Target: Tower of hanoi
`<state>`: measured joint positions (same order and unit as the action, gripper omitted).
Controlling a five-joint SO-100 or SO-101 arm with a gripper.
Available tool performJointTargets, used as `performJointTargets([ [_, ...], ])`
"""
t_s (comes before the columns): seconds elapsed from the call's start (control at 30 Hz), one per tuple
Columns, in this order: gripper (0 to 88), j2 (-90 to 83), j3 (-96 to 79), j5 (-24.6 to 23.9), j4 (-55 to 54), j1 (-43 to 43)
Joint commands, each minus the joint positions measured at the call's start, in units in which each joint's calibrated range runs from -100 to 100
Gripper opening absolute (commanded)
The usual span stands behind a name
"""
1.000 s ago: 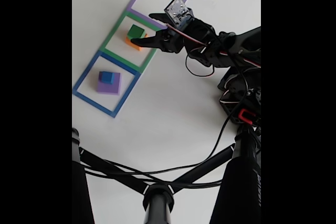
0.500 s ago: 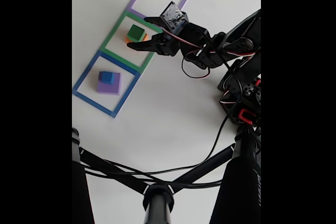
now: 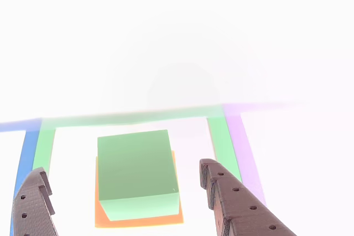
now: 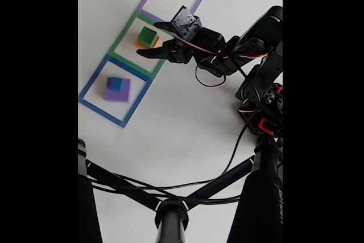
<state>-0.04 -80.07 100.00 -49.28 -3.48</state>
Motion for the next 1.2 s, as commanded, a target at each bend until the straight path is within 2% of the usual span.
performJointTargets([
  [0.0, 29.5, 0.08, 1.71, 0.00, -1.82, 0.60],
  [0.23, 26.7, 1.05, 1.98, 0.00, -2.14, 0.60],
  [0.53, 17.1, 1.37, 2.16, 0.00, -2.14, 0.89],
  [1.0, 7.6, 1.62, 2.62, 0.00, -2.14, 1.27],
  [1.17, 7.0, 1.05, 2.89, 0.00, -2.14, 1.37],
])
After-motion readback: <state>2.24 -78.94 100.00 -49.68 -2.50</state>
